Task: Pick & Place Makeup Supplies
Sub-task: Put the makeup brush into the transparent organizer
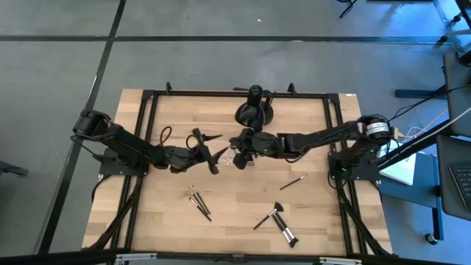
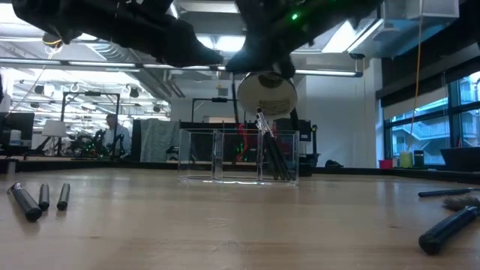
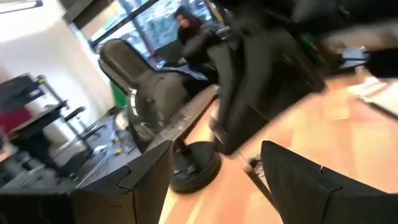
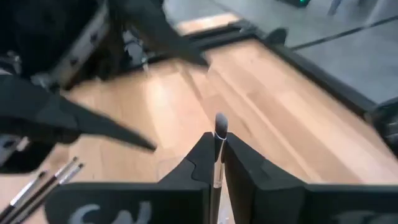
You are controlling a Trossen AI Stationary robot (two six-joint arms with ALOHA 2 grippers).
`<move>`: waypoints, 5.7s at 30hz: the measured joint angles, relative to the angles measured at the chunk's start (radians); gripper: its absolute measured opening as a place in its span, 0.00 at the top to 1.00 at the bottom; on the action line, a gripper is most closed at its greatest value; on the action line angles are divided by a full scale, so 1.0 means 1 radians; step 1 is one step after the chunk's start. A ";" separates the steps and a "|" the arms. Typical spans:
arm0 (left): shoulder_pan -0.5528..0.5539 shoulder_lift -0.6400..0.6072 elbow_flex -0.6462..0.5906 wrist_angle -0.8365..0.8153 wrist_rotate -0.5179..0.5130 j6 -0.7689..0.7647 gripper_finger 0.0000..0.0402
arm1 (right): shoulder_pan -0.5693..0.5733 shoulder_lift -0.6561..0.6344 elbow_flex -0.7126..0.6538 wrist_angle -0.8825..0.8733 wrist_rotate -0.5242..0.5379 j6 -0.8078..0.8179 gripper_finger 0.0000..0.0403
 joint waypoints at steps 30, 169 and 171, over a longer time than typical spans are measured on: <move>-0.041 -0.129 0.000 -0.273 -0.165 -0.072 0.40 | 0.017 0.118 0.231 -0.412 0.057 0.112 0.71; -0.125 -0.508 0.083 -0.911 -0.328 -0.241 0.42 | 0.169 0.111 -0.001 -0.704 -0.269 0.842 0.70; -0.125 -0.510 0.083 -0.933 -0.331 -0.257 0.42 | 0.169 0.139 0.016 -0.730 -0.244 0.854 0.69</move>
